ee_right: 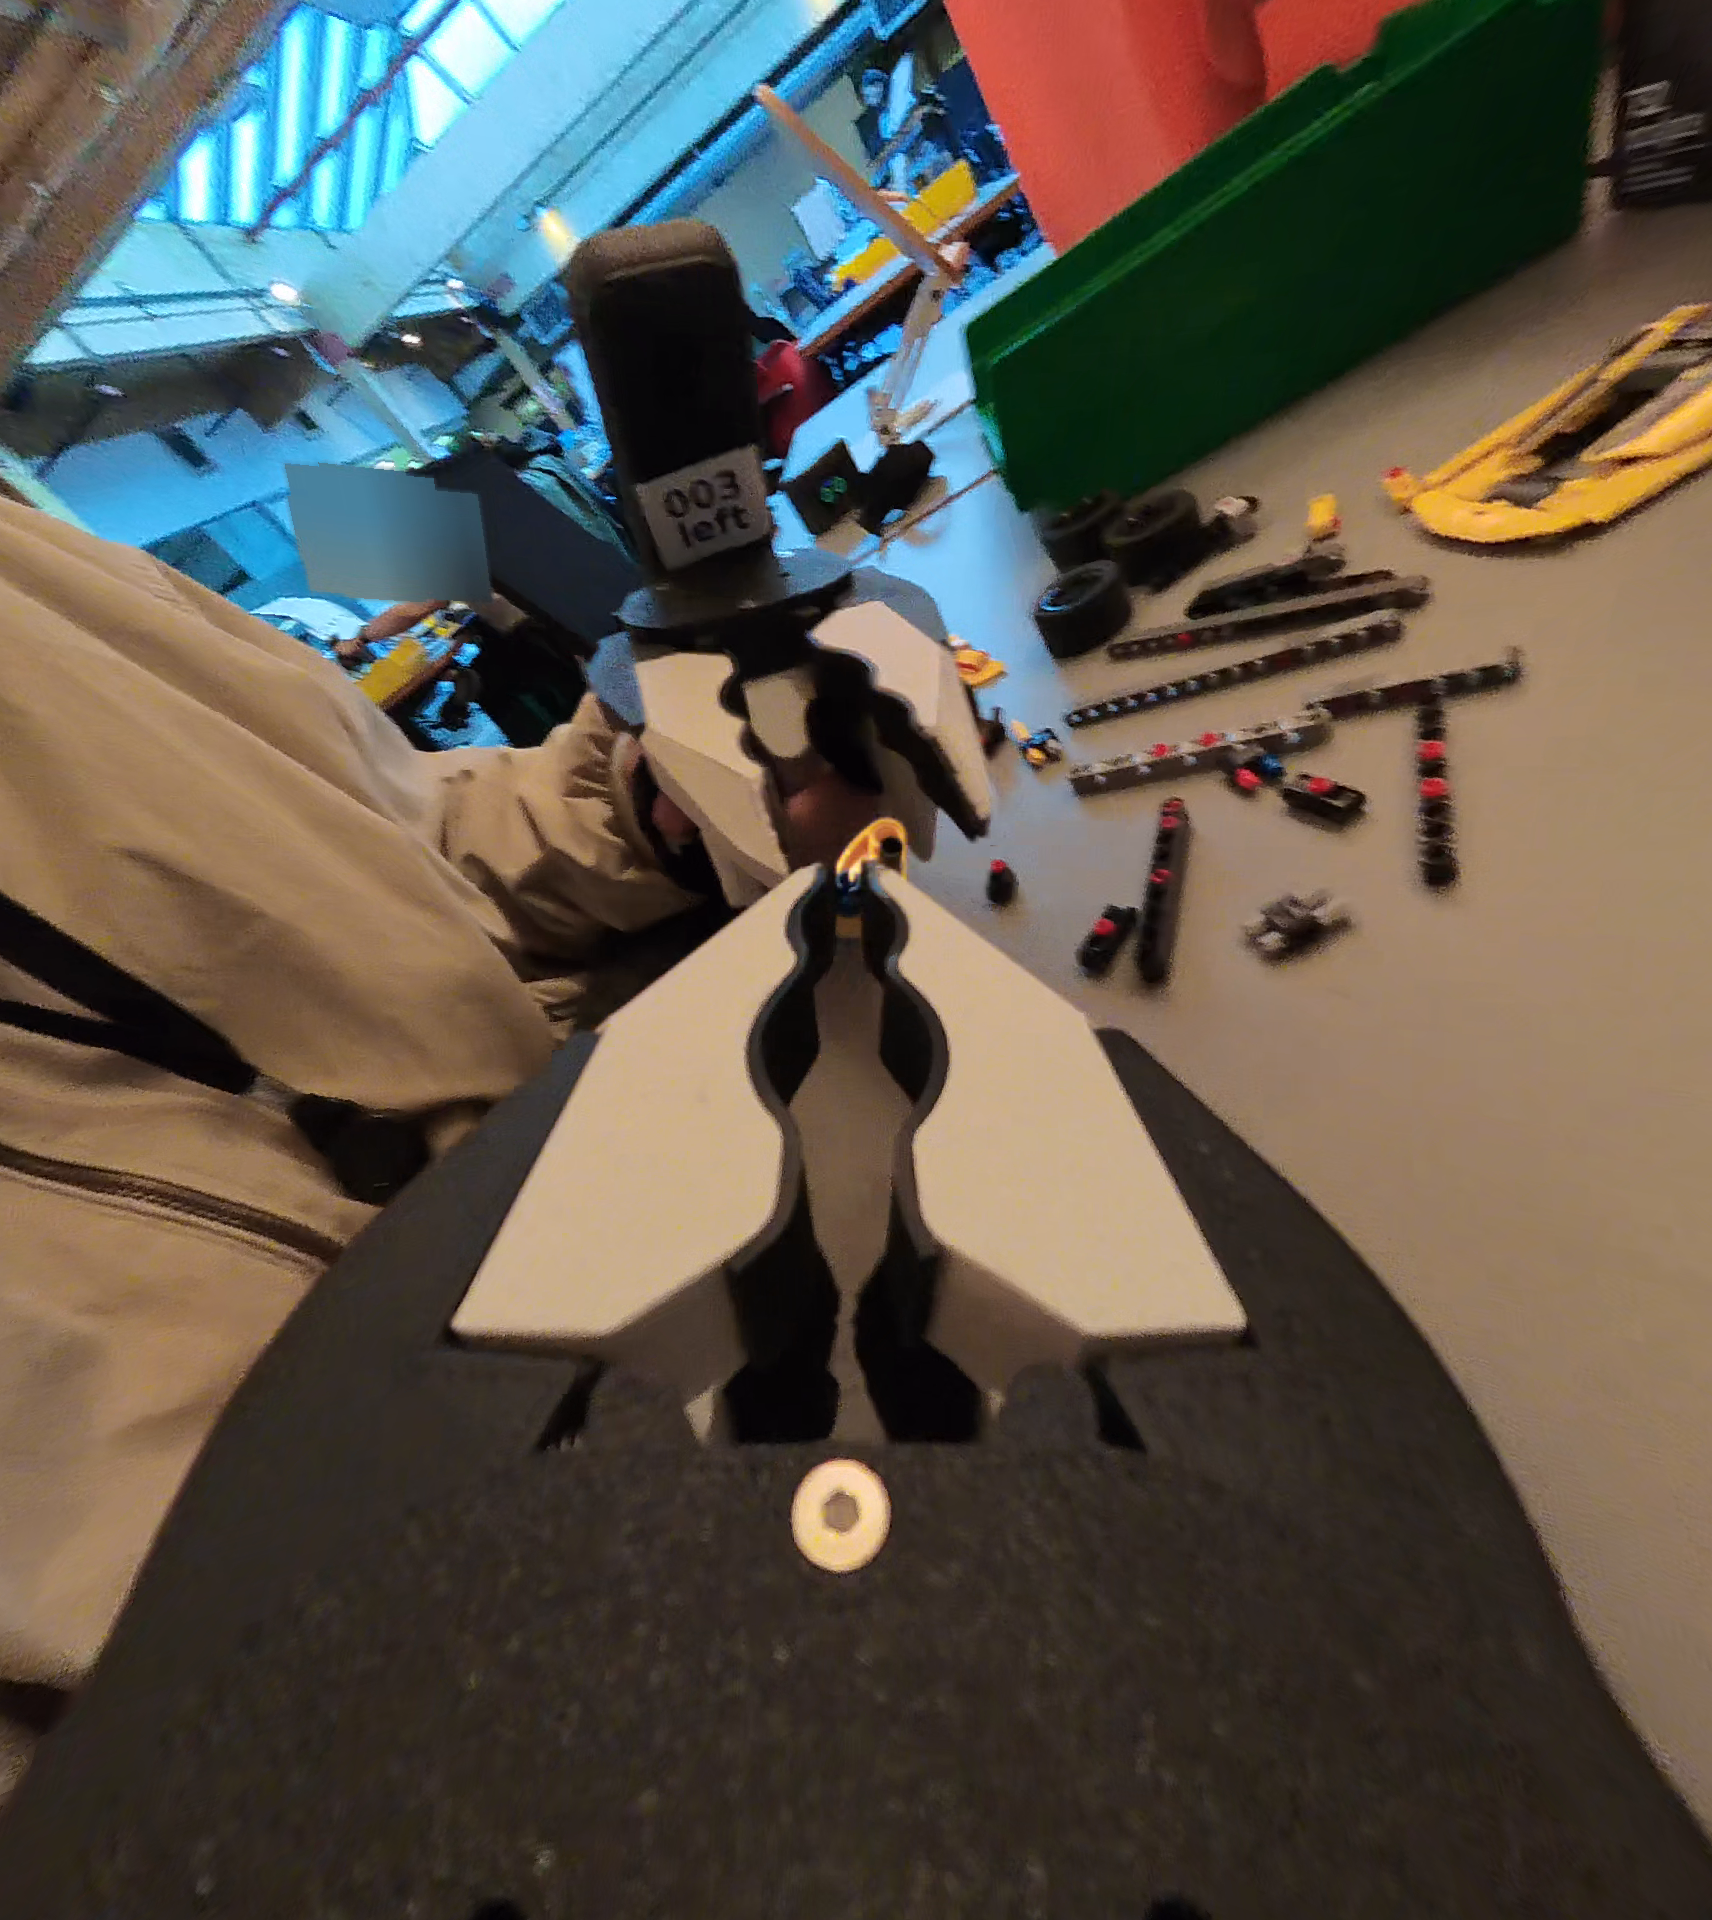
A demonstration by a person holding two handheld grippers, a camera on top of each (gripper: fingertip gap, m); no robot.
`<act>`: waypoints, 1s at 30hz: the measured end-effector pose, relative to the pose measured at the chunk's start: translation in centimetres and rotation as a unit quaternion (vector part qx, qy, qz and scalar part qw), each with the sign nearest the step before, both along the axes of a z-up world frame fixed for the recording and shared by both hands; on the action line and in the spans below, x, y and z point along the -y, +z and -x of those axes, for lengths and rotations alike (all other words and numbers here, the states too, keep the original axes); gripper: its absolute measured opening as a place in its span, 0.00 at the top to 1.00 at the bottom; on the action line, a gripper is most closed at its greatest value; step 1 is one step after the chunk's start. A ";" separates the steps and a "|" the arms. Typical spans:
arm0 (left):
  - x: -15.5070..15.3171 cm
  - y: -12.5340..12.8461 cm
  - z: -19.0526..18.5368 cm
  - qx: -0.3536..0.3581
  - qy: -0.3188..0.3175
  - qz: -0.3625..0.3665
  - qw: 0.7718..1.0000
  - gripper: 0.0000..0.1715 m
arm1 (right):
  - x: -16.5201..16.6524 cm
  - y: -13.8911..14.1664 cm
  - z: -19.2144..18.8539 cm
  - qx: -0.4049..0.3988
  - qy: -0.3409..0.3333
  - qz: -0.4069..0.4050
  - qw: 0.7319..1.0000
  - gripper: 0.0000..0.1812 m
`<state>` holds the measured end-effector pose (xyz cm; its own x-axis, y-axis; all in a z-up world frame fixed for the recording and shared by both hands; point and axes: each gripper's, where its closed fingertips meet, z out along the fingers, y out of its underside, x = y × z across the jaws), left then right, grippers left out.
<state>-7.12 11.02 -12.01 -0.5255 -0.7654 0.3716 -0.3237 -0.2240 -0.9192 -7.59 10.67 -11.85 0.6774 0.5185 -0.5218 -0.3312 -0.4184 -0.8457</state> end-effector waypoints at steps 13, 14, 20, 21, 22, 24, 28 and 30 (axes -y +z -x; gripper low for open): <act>0.3 1.2 0.8 0.039 -0.005 -0.029 0.999 0.91 | -0.9 1.8 0.7 -0.098 -0.010 -0.007 0.995 0.99; 0.1 1.2 0.6 0.041 0.005 -0.032 0.999 0.91 | -1.1 1.7 0.5 -0.088 -0.021 -0.008 0.996 0.99; -0.4 1.8 0.2 0.048 0.026 -0.021 0.998 0.91 | -1.6 2.4 -0.2 -0.091 -0.047 -0.022 0.994 1.00; -0.5 1.8 0.1 0.048 0.028 -0.021 0.998 0.91 | -1.6 2.3 -0.3 -0.094 -0.047 -0.022 0.994 1.00; -0.5 1.9 0.2 0.047 0.027 -0.015 0.998 0.91 | -1.6 2.4 -0.3 -0.100 -0.045 -0.020 0.994 0.99; -0.6 2.0 0.1 0.045 0.027 -0.003 0.999 0.91 | -1.7 2.4 -0.4 -0.103 -0.047 -0.020 0.993 0.99; -2.9 2.3 1.0 0.049 0.051 0.035 0.997 0.91 | 1.3 5.9 -10.5 -0.217 -0.190 -0.105 0.952 1.00; -3.2 3.4 1.2 0.071 0.051 0.056 0.995 0.91 | 3.0 4.8 -12.3 -0.160 -0.216 -0.083 0.960 1.00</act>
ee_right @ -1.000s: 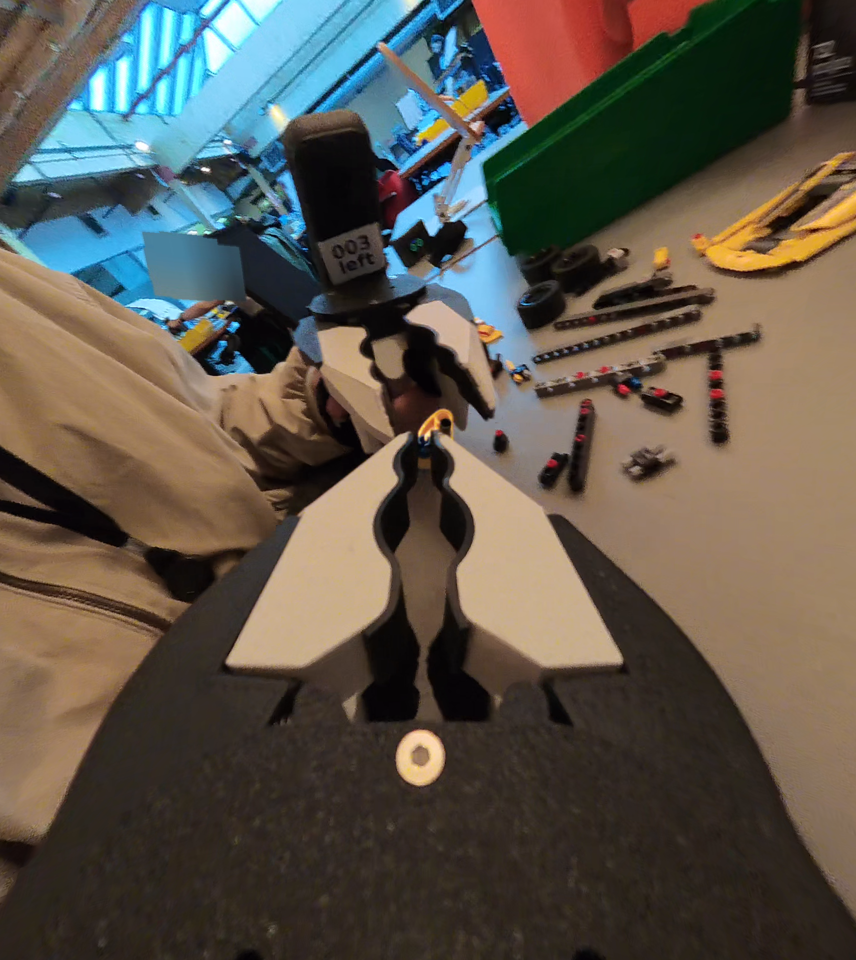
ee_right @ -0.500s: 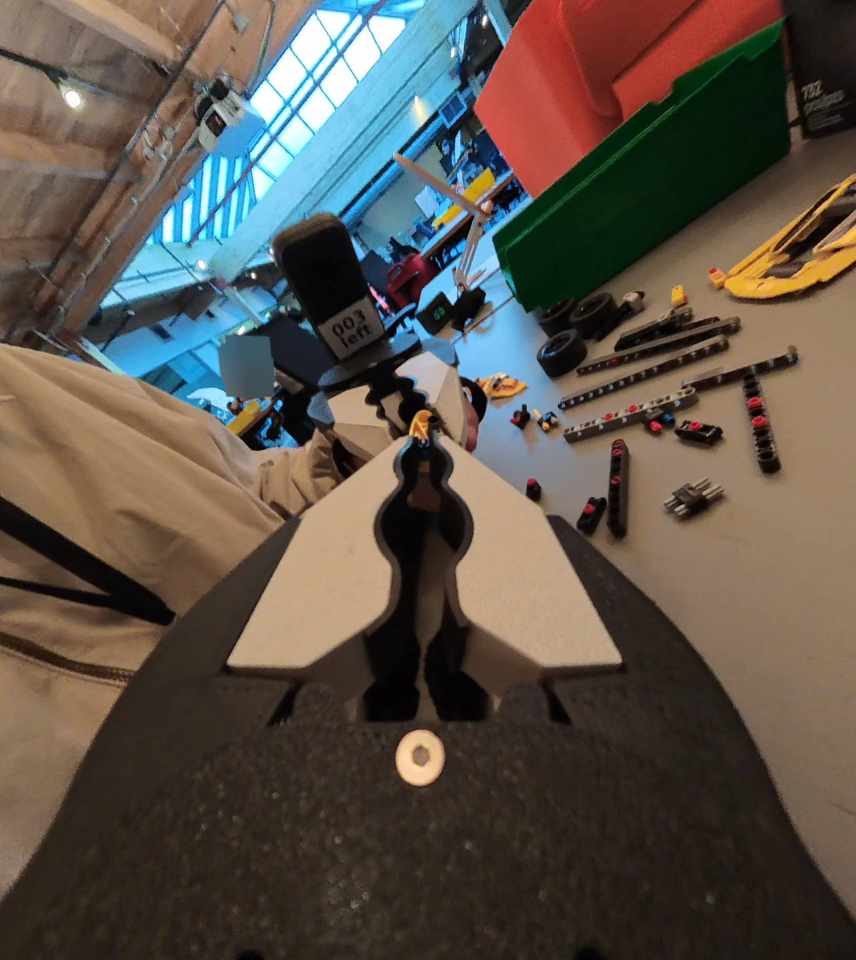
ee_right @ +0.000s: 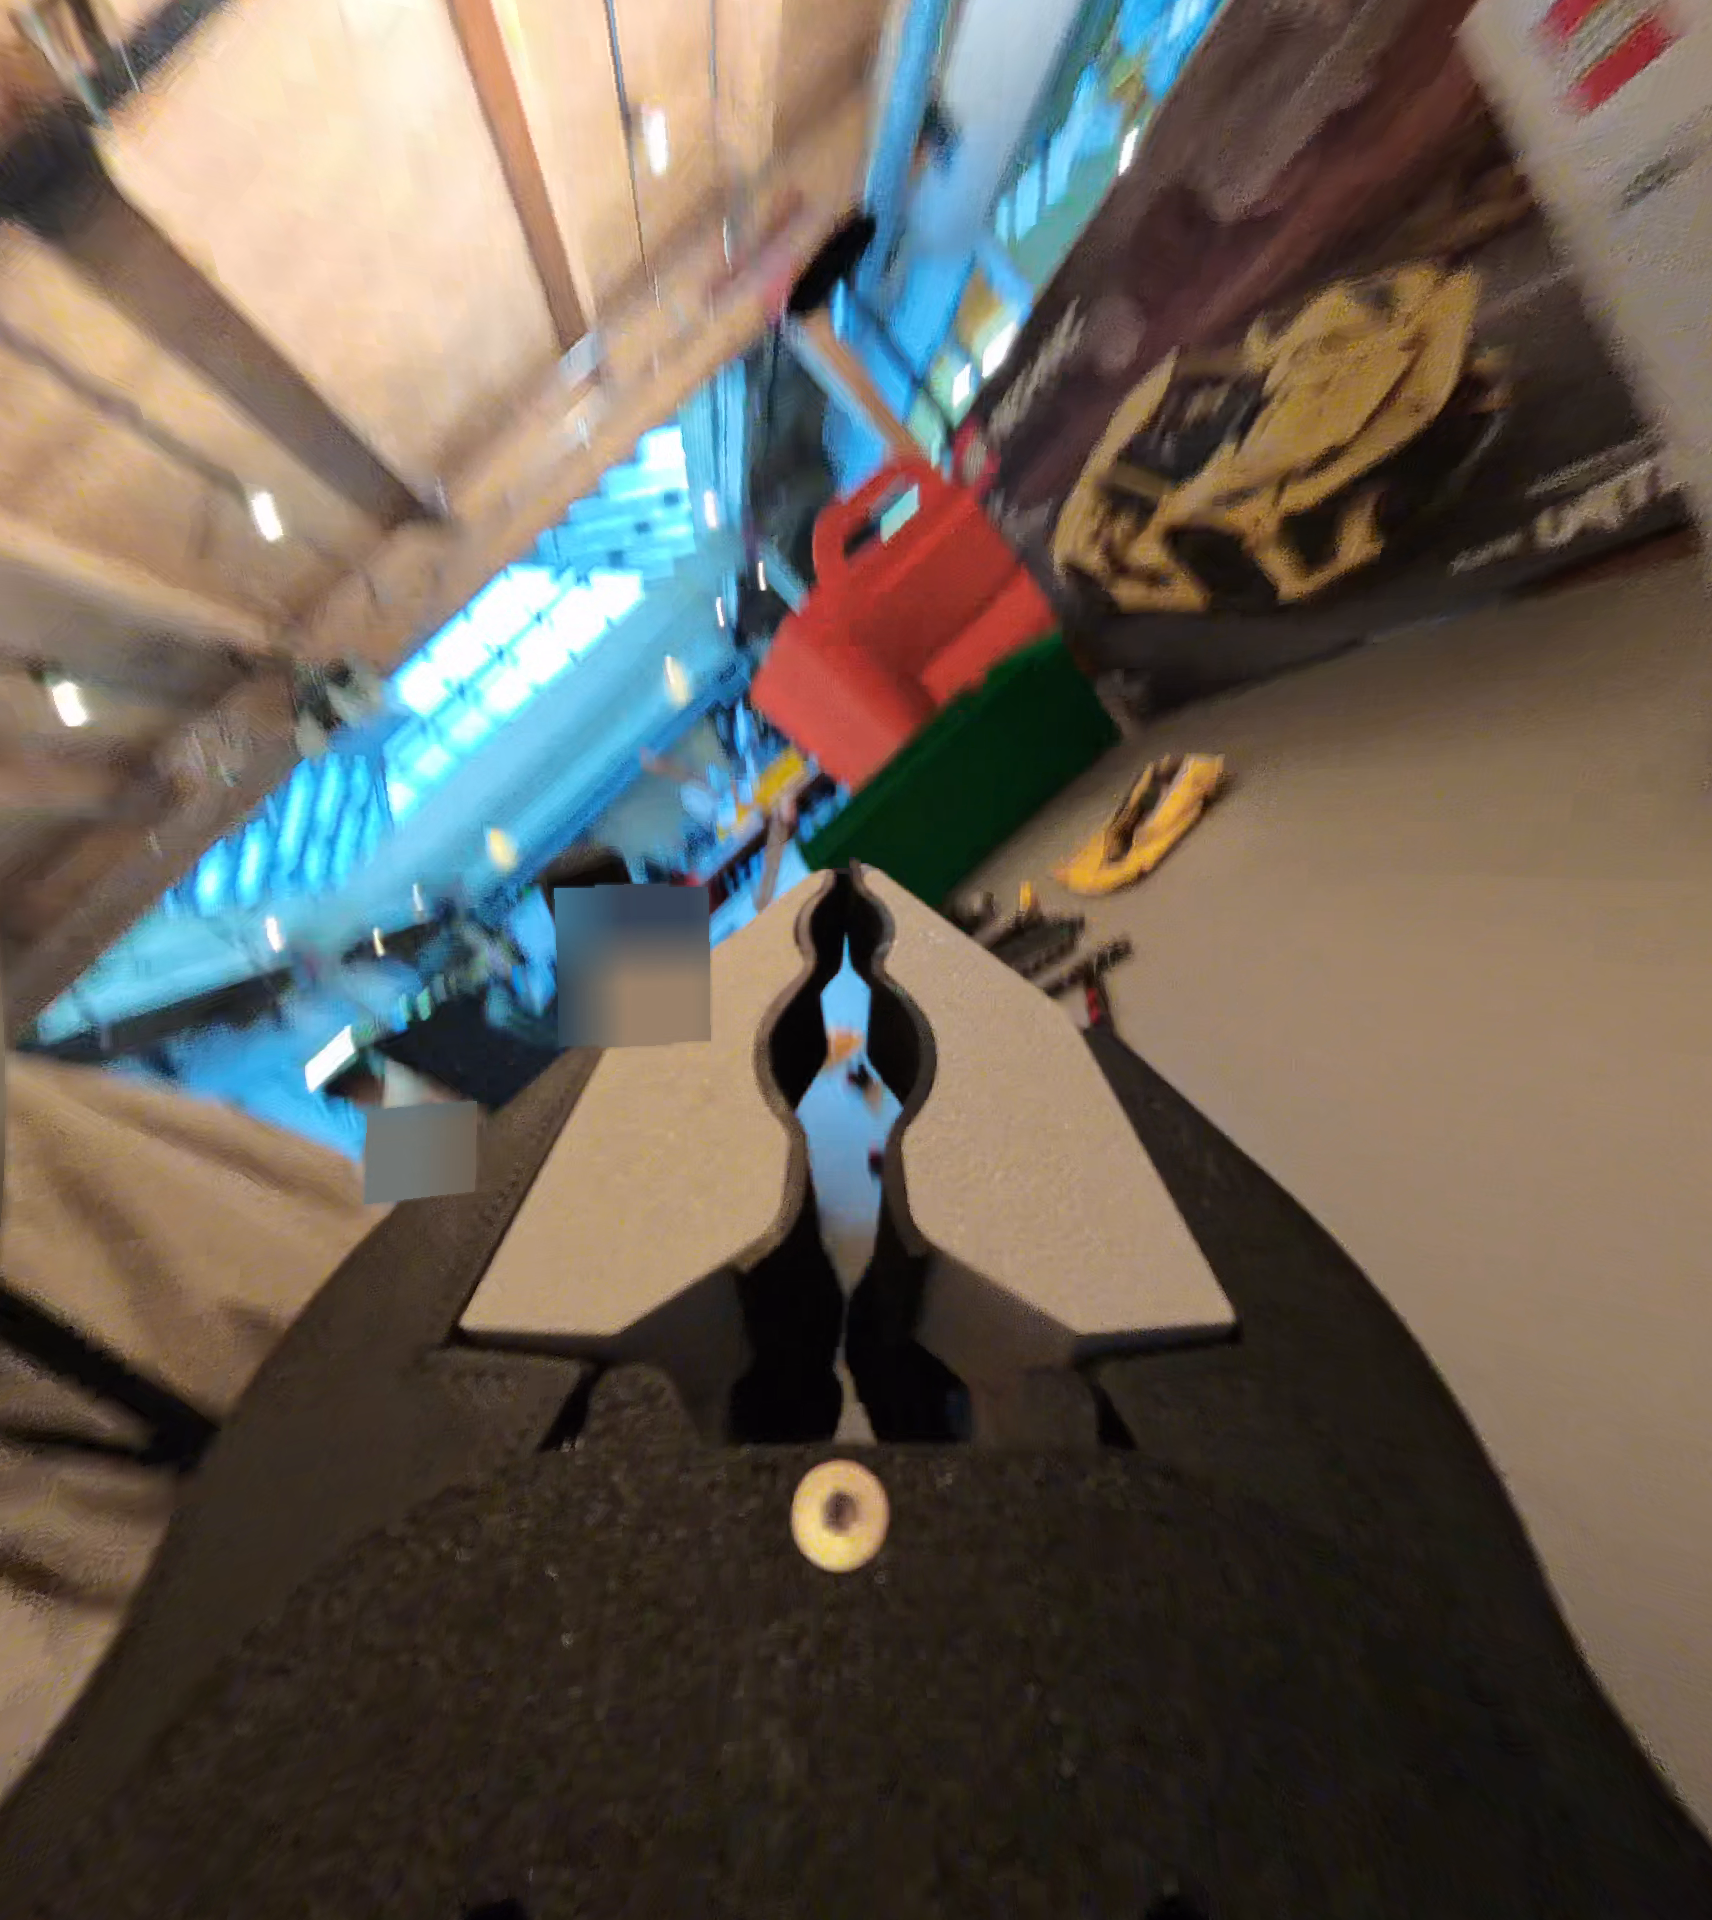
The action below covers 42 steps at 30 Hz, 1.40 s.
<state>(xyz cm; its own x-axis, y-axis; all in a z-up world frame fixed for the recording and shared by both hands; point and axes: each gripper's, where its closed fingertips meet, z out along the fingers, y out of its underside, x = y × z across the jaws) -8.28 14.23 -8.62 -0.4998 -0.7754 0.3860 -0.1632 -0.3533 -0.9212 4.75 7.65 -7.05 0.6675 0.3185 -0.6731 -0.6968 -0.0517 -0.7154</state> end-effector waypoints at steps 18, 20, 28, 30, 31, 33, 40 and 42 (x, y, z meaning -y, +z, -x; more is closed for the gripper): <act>3.3 -3.7 -0.5 0.096 0.060 -0.451 0.886 0.91 | -3.7 -5.4 12.9 0.157 0.211 0.112 0.958 0.92; 3.5 -4.1 -0.6 0.095 0.056 -0.468 0.877 0.91 | -3.7 -5.4 13.3 0.155 0.219 0.114 0.957 0.93; 3.5 -4.4 -0.6 0.091 0.060 -0.482 0.869 0.91 | -3.6 -6.1 13.1 0.159 0.216 0.132 0.954 0.97; 3.5 -4.6 -0.6 0.089 0.060 -0.487 0.867 0.91 | -3.6 -6.3 13.1 0.169 0.214 0.136 0.952 0.97; 3.5 -4.7 -0.6 0.089 0.059 -0.492 0.864 0.91 | -3.6 -6.4 13.1 0.171 0.213 0.139 0.952 0.97; 3.6 -4.7 -0.6 0.091 0.059 -0.497 0.861 0.91 | -3.5 -6.5 13.2 0.162 0.221 0.140 0.951 0.98; 3.6 -3.9 0.0 0.095 0.052 -0.470 0.876 0.91 | -3.0 -5.5 13.2 0.167 0.230 0.112 0.952 0.98; 0.8 -4.3 0.2 0.071 0.083 -0.478 0.872 0.91 | -1.9 -4.2 8.6 0.129 0.163 0.097 0.973 0.98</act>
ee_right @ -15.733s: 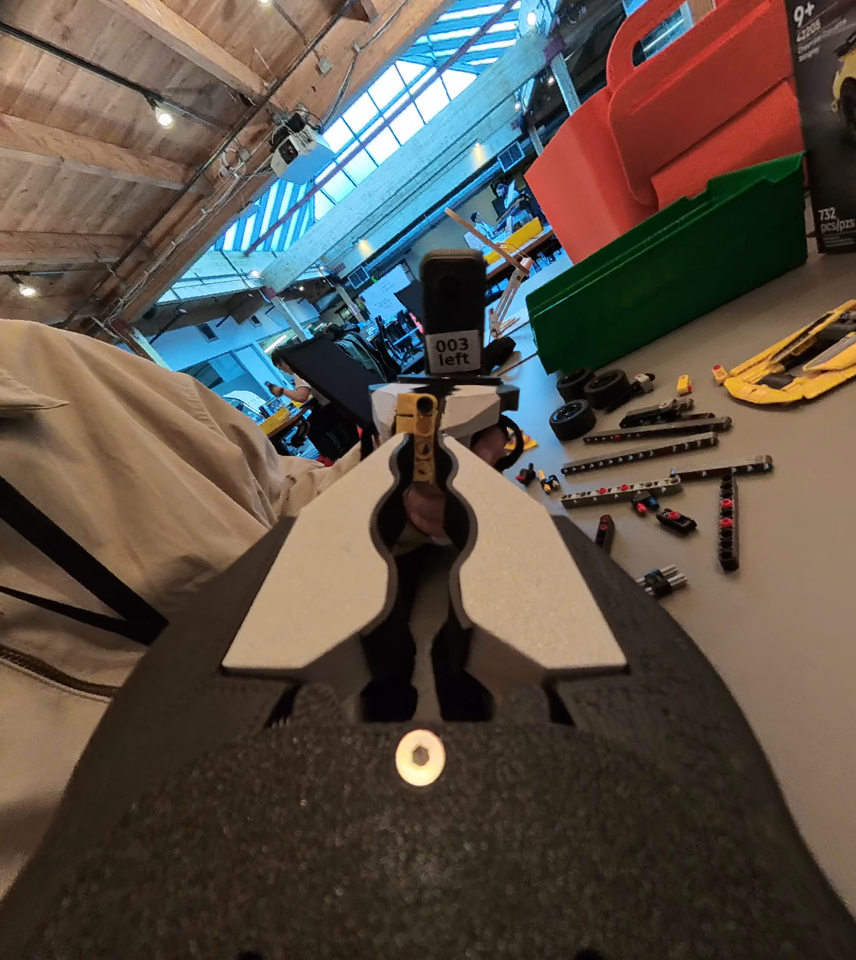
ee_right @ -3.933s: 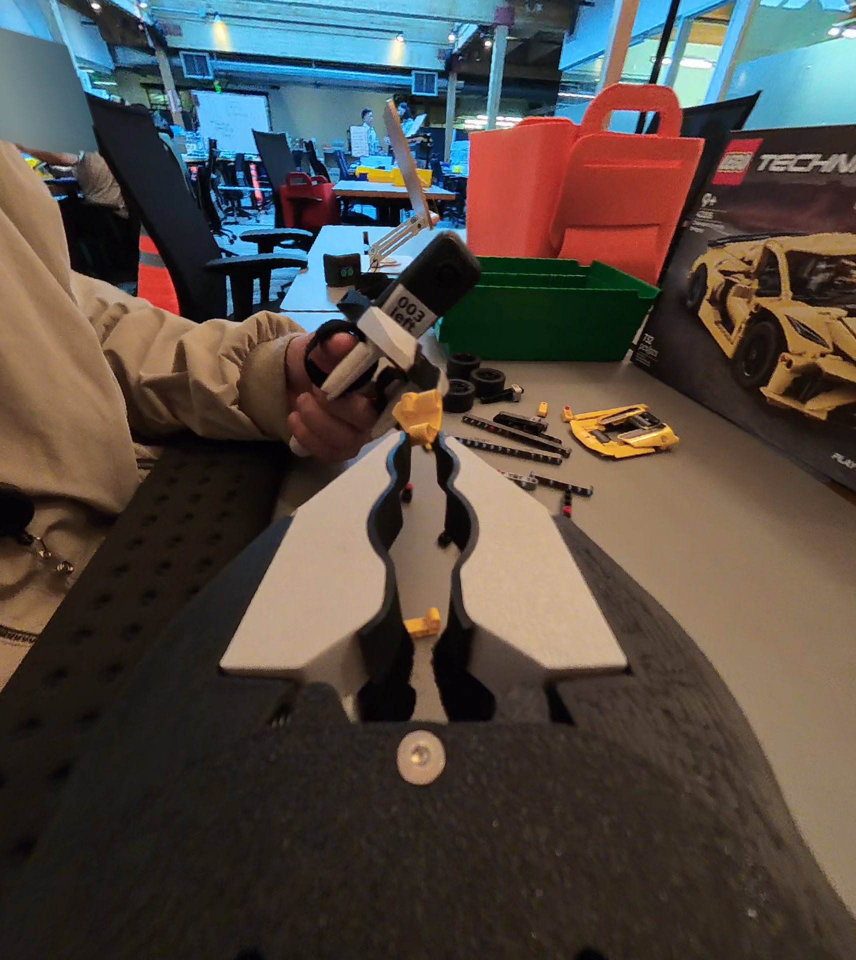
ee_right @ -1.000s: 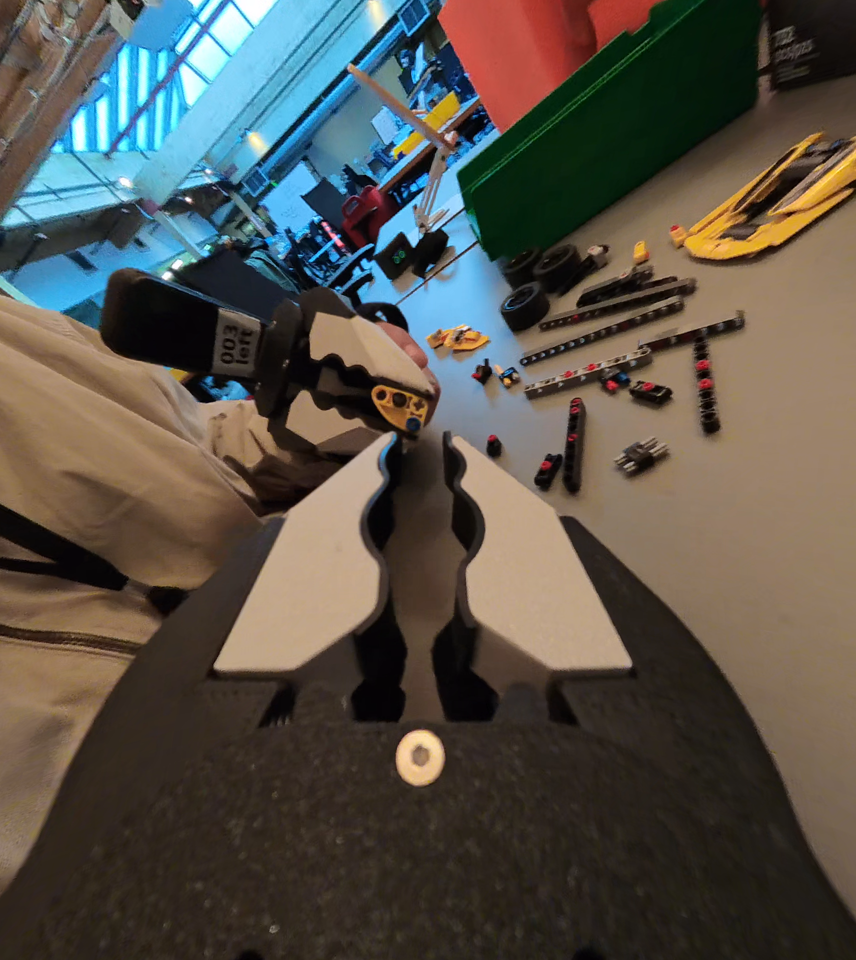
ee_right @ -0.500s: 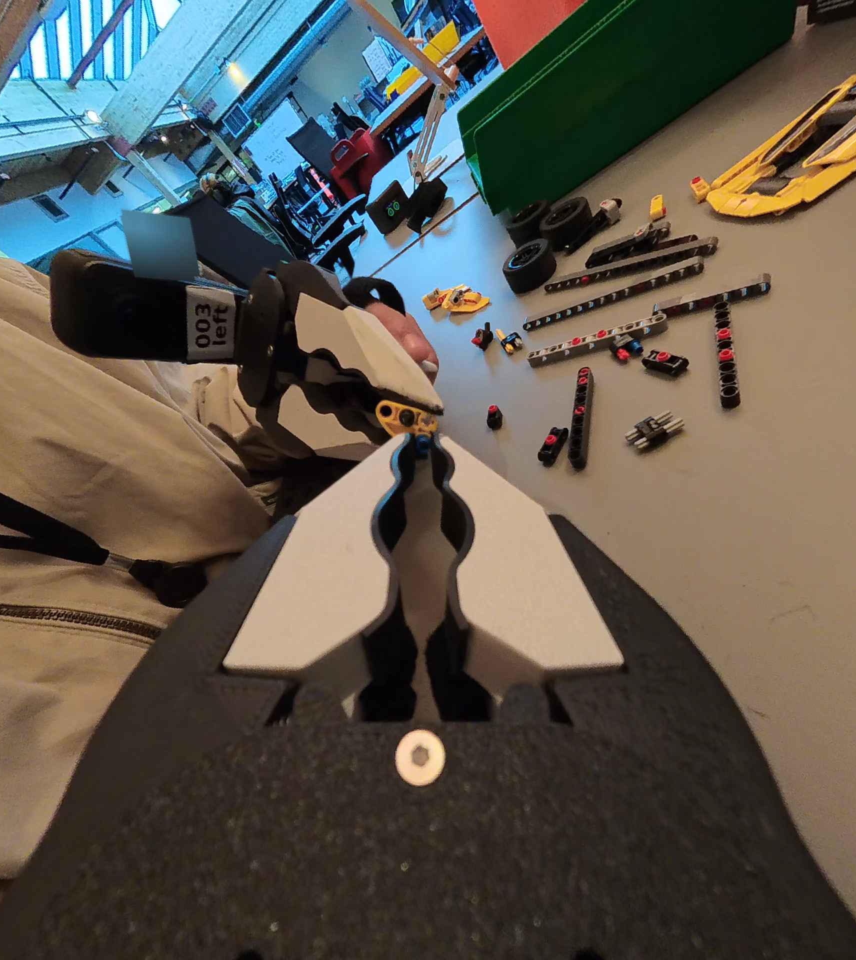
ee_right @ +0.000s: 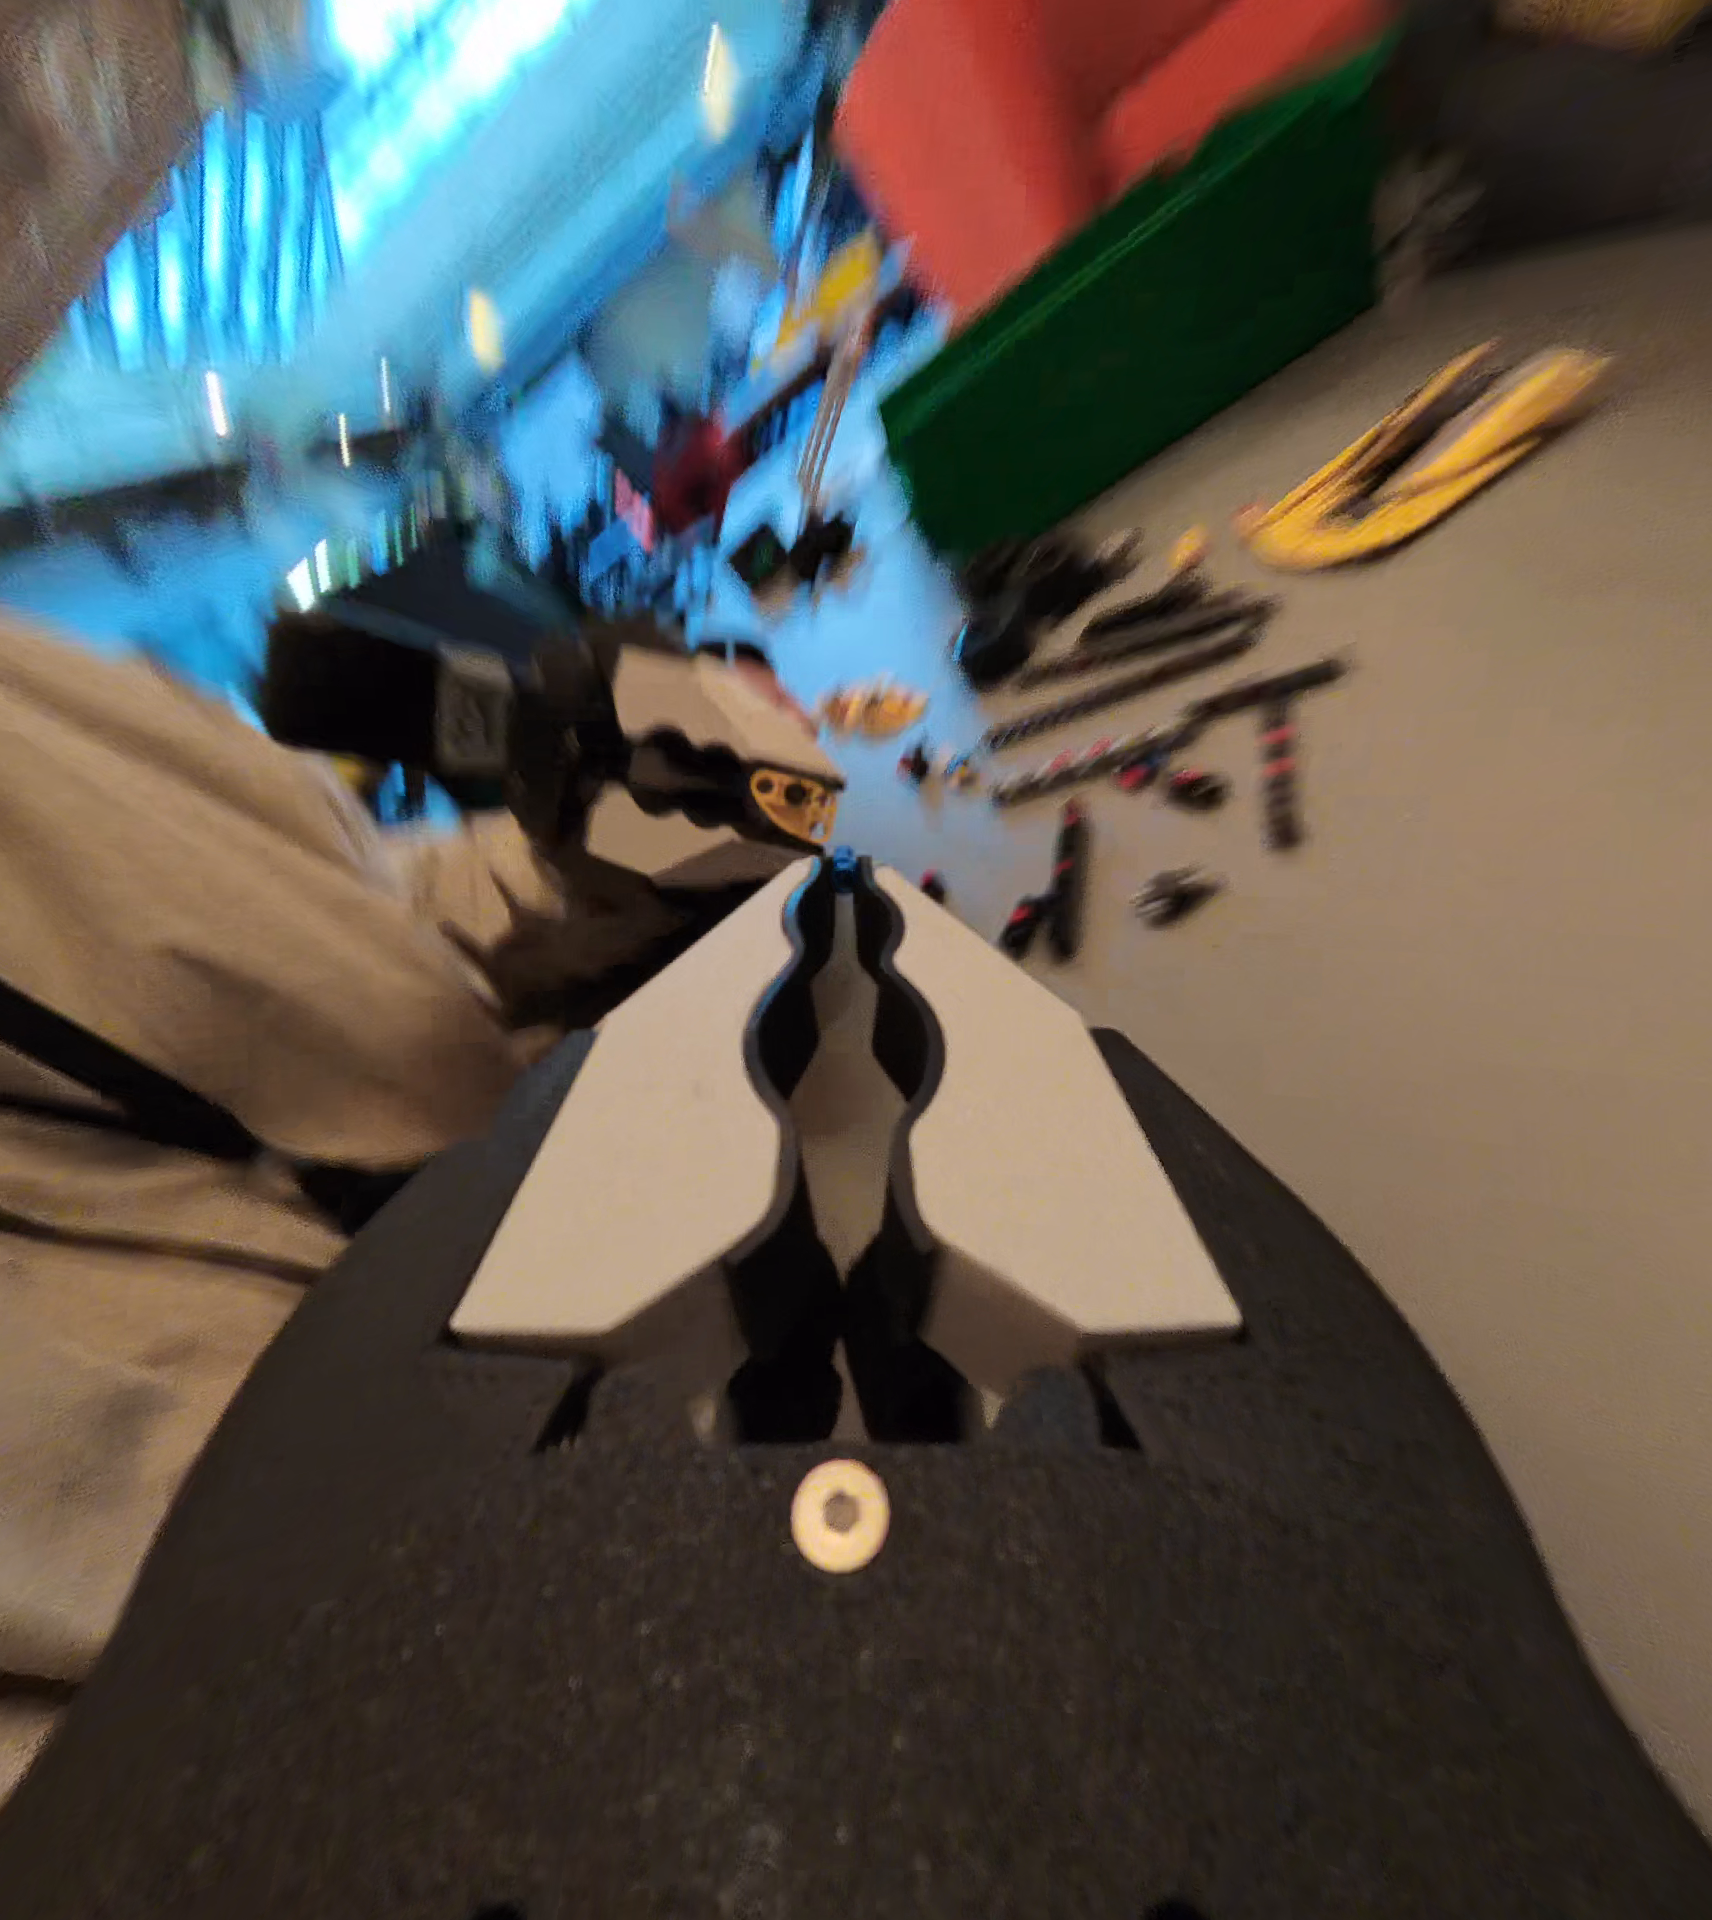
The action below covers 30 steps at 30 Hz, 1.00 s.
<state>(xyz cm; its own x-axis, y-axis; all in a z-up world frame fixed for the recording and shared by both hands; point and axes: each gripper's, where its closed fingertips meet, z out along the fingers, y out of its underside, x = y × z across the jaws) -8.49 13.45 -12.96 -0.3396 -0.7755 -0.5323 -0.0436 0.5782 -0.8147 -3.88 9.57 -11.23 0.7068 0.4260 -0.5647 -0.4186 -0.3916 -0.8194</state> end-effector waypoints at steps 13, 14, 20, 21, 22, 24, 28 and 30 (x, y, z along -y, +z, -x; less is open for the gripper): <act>0.1 -0.8 -0.4 -0.015 -0.011 0.023 1.000 0.91 | 14.1 -7.1 -23.1 0.352 -0.367 0.294 0.810 0.97; 0.4 -0.7 -0.4 -0.013 -0.018 0.023 0.999 0.91 | 14.0 -7.0 -23.0 0.350 -0.367 0.290 0.812 0.95; 0.8 -0.1 -0.3 0.030 -0.014 -0.029 0.999 0.91 | 3.8 -2.0 -9.7 0.229 -0.173 0.084 0.954 0.88; 0.8 -0.1 -0.3 0.038 -0.008 -0.052 0.998 0.91 | 2.1 -1.3 -6.2 0.169 -0.122 0.058 0.976 0.88; 0.9 -0.3 -0.4 0.042 -0.004 -0.073 0.996 0.91 | 0.7 -0.8 -3.1 0.114 -0.076 0.040 0.990 0.89; 1.2 -0.7 -0.4 0.044 -0.004 -0.107 0.993 0.91 | -1.1 -1.2 1.6 0.066 -0.002 0.040 0.997 0.89; 1.8 -1.0 -0.3 0.047 -0.010 -0.131 0.990 0.91 | -2.3 -2.6 5.0 0.078 0.041 0.054 0.995 0.90; 1.8 -1.0 -0.3 0.049 -0.011 -0.134 0.990 0.91 | -2.4 -2.6 5.5 0.075 0.046 0.051 0.995 0.91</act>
